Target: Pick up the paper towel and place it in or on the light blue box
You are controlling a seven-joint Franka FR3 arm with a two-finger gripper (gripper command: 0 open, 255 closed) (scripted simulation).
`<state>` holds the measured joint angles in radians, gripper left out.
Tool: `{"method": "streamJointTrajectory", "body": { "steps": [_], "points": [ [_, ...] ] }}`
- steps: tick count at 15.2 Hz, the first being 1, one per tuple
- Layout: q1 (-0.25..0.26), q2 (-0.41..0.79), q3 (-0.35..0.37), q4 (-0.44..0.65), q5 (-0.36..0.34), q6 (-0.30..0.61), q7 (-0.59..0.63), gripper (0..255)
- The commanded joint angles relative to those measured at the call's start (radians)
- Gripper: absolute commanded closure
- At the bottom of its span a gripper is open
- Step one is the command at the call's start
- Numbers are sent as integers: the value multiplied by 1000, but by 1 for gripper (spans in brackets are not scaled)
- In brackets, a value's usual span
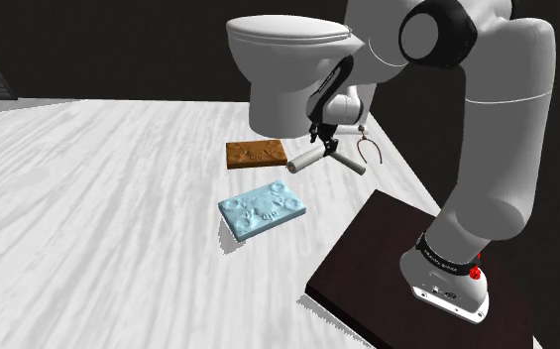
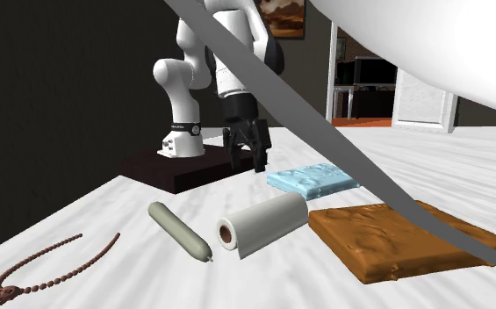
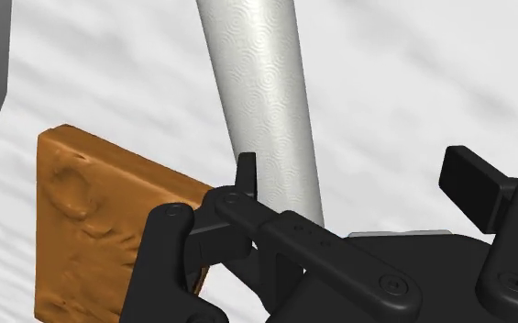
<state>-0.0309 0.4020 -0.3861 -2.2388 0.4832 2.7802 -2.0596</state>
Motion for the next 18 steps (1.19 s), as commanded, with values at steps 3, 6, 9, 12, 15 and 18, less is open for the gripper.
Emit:
{"method": "streamJointTrajectory", "body": {
  "steps": [3, 6, 9, 12, 15, 18],
  "points": [
    [-107, 155, 115, 148, 64, 17, -168, 0],
    [-137, 213, 147, 204, 73, 23, -208, 0],
    [-152, 254, 166, 229, 87, 40, -219, 0],
    [-169, 304, 188, 262, 102, 60, -231, 0],
    [-169, 304, 188, 262, 102, 60, -231, 0],
    [-169, 304, 188, 262, 102, 60, -231, 0]
  ]
}}
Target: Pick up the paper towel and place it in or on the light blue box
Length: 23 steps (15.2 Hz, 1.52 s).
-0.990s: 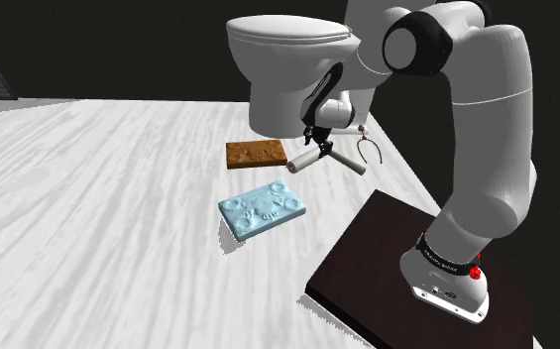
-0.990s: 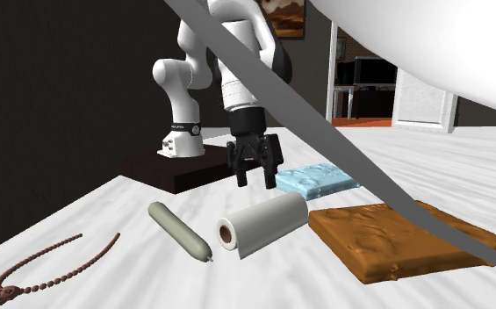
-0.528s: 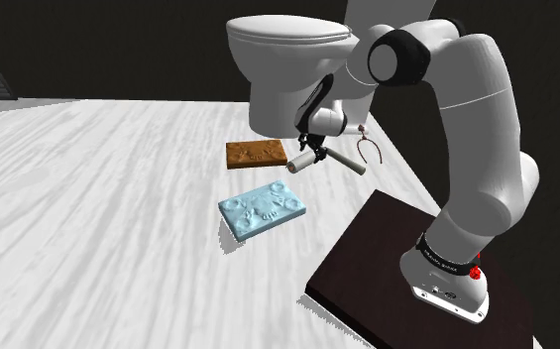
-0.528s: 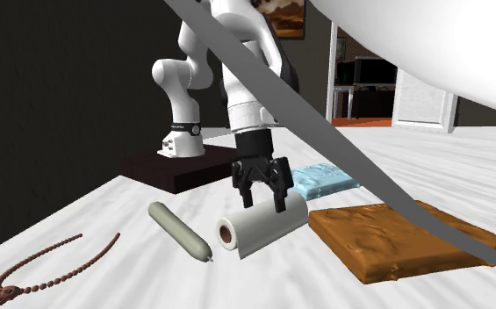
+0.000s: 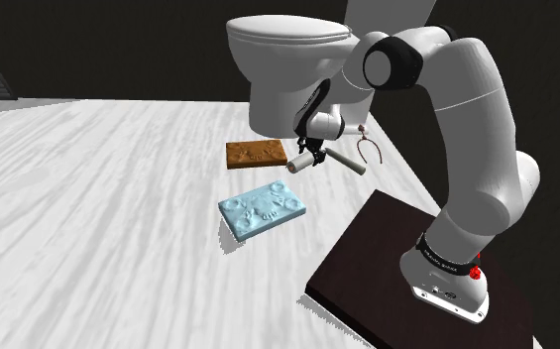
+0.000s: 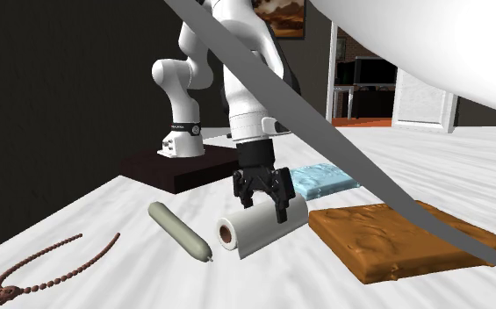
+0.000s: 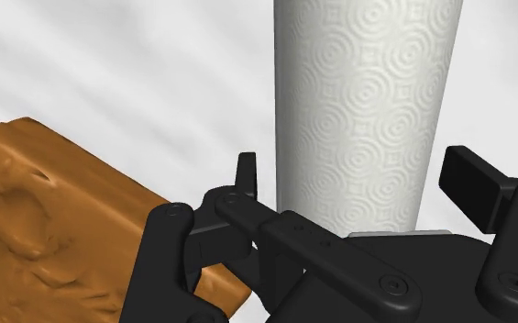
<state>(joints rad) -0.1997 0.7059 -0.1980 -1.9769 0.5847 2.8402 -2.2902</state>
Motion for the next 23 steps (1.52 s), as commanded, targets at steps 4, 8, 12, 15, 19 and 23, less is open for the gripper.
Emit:
{"method": "streamJointTrajectory", "body": {
  "steps": [4, 8, 12, 15, 19, 23],
  "points": [
    [0, 0, 0, 0, 0, 0, 0, 255],
    [0, 0, 0, 0, 0, 0, 0, 255],
    [0, 0, 0, 0, 0, 0, 0, 255],
    [17, -36, -21, -15, -15, -23, 15, 255],
    [39, -83, -50, -33, -38, -55, 37, 255],
    [62, -129, -79, -48, -63, -89, 60, 255]
  ]
}}
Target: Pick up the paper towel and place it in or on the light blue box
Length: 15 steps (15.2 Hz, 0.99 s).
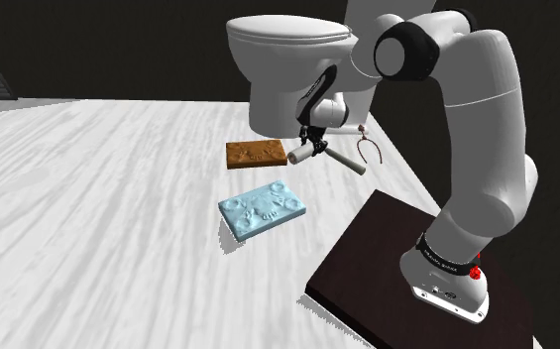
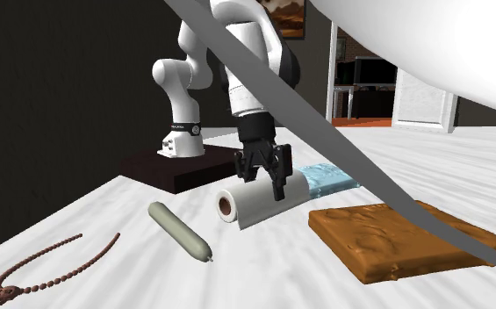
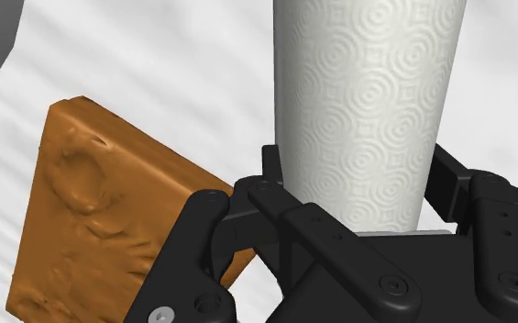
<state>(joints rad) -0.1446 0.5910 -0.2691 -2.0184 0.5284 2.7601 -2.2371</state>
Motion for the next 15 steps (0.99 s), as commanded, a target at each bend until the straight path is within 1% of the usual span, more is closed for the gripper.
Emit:
{"method": "streamJointTrajectory", "body": {
  "steps": [1, 13, 15],
  "points": [
    [12, -25, -15, -9, -14, -17, 12, 255],
    [69, -144, -91, -29, -99, -116, 83, 255],
    [117, -174, -96, -79, -114, -90, 129, 255]
  ]
}}
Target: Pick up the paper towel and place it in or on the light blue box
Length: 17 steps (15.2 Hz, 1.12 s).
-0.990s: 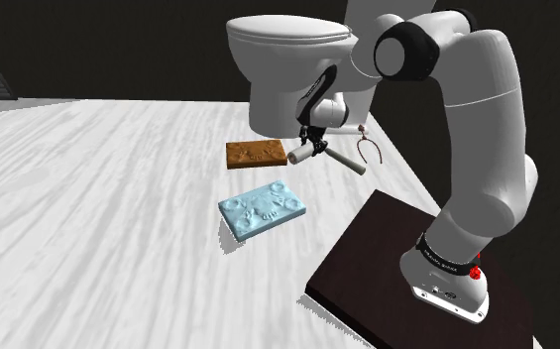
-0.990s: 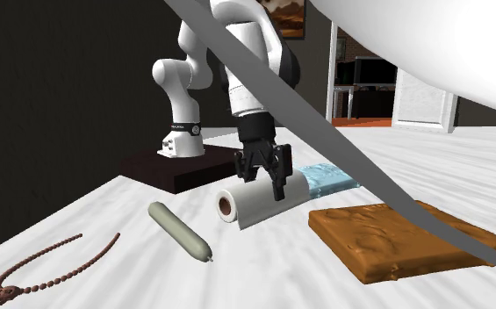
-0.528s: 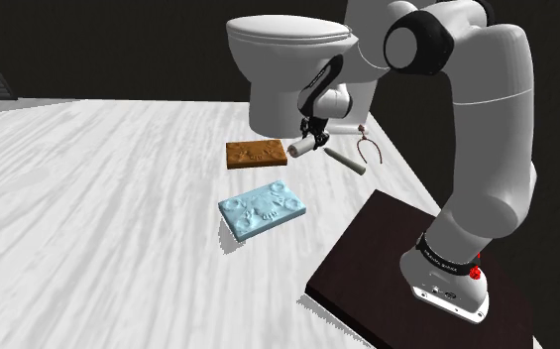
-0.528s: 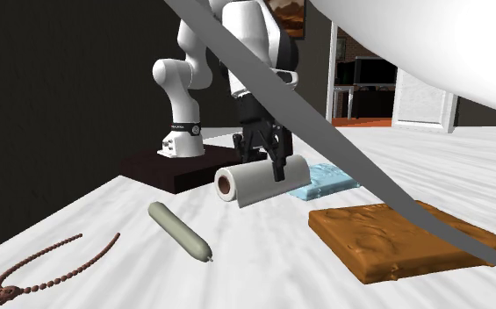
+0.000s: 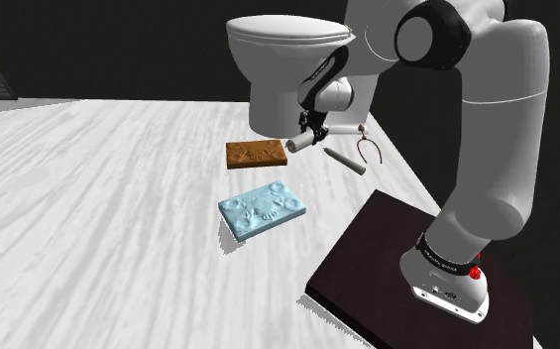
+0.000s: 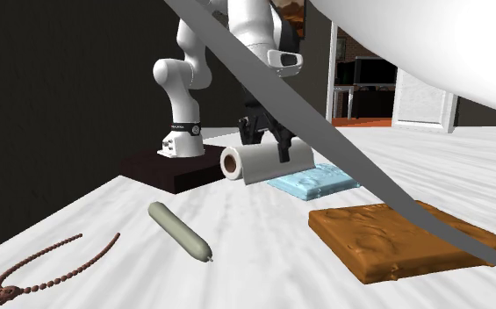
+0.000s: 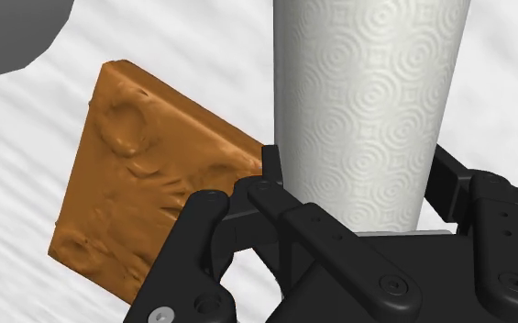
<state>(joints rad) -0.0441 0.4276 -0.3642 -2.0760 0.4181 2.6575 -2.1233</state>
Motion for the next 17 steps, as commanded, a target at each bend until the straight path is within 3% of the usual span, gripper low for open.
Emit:
{"method": "streamJointTrajectory", "body": {
  "steps": [1, 9, 17],
  "points": [
    [41, -25, -3, -45, -13, 25, 41, 255],
    [249, -117, -29, -195, -103, 102, 277, 255],
    [467, -165, -60, -271, -220, 136, 560, 255]
  ]
}}
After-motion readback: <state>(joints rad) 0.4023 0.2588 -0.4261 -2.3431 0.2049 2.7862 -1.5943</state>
